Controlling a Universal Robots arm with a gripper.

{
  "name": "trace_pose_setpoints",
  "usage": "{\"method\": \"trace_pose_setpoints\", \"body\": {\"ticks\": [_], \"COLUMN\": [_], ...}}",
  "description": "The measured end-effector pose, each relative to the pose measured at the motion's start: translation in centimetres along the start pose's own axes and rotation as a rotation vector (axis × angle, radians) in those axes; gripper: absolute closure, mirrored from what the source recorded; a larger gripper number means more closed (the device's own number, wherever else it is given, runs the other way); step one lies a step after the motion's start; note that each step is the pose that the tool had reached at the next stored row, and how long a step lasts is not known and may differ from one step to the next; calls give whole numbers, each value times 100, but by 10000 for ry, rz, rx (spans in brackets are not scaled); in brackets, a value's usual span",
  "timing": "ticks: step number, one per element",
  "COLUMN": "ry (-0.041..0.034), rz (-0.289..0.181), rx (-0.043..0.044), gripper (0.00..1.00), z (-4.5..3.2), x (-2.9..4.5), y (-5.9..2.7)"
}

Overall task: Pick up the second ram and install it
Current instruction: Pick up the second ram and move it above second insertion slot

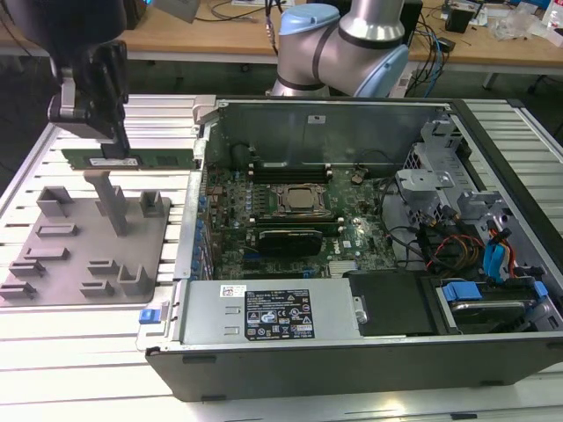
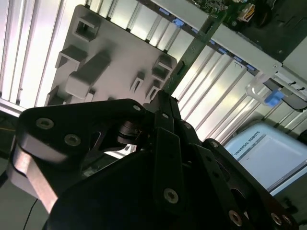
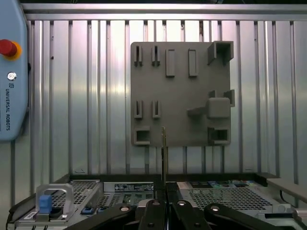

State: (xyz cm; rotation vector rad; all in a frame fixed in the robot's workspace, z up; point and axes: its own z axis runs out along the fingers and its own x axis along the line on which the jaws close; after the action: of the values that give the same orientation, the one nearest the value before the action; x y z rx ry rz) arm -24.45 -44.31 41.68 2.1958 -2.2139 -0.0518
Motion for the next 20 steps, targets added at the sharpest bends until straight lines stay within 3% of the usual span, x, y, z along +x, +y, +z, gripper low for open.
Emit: {"method": "trace_pose_setpoints", "body": {"ticks": [5, 13, 20], "ry": [0, 0, 0], "rz": [-1, -1, 0], "rx": [0, 0, 0], "gripper": [91, 91, 91], "z": [-8, -16, -23], "x": [-1, -3, -5], "y": [-196, -396, -624]}}
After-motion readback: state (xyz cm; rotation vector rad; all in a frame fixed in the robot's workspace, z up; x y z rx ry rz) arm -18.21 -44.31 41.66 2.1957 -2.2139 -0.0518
